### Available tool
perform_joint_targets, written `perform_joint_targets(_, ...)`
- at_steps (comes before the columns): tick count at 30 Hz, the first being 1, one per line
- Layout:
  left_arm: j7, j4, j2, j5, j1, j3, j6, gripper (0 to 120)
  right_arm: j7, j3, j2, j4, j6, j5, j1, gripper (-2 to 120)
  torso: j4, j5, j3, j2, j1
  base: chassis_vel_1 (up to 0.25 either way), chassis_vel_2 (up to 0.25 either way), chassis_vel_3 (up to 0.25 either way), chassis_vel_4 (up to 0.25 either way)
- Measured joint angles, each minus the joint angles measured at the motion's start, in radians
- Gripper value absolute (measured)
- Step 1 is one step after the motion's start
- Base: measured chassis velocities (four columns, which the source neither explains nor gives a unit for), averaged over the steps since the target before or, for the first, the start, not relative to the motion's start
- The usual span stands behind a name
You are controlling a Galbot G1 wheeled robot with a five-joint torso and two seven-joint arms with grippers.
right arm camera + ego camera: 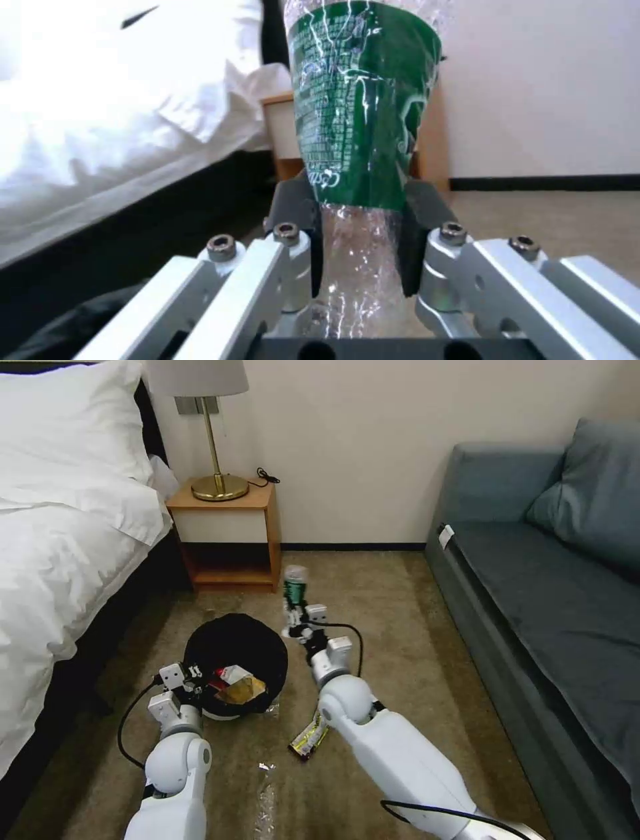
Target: Pick up the trash bin, then pick up the garbage on the floor and place it into the trash bin.
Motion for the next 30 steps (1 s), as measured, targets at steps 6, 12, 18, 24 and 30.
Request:
perform_joint_targets(6, -0.001, 0.0, -0.001, 0.0, -0.003, 0.0, 0.0, 4, 0.002, -0.043, 0.024, -0.007, 0.0, -0.004, 0.0, 19, 0.0, 0.0001, 0.0, 0.0, 0.0, 0.0, 0.0, 0.0, 0.0)
perform_joint_targets(12, -0.003, 0.002, -0.005, 0.004, -0.007, 0.007, 0.001, 4, 0.004, -0.069, 0.04, -0.014, -0.001, -0.015, -0.012, 19, 0.0, 0.0, 0.0, 0.0, 0.0, 0.0, 0.0, 0.0, 0.0)
perform_joint_targets(18, -0.004, 0.005, -0.012, 0.012, -0.007, 0.018, 0.001, 4, 0.011, -0.08, 0.054, -0.03, -0.001, -0.039, -0.017, 19, -0.0001, 0.0001, 0.0, 0.0, 0.0, 0.0, 0.0, 0.0, 0.0)
perform_joint_targets(24, -0.004, 0.006, -0.013, 0.016, -0.008, 0.018, 0.001, 4, 0.01, -0.083, 0.055, -0.039, 0.0, -0.066, -0.019, 40, 0.0, 0.0001, 0.0, 0.0, 0.0, 0.0, 0.0, 0.0, 0.0)
perform_joint_targets(30, -0.005, 0.008, -0.015, 0.017, -0.01, 0.017, 0.001, 4, 0.006, -0.084, 0.055, -0.039, 0.0, -0.073, -0.025, 62, -0.0001, 0.0001, 0.0, 0.0, 0.0, 0.0, 0.0, 0.0, 0.0)
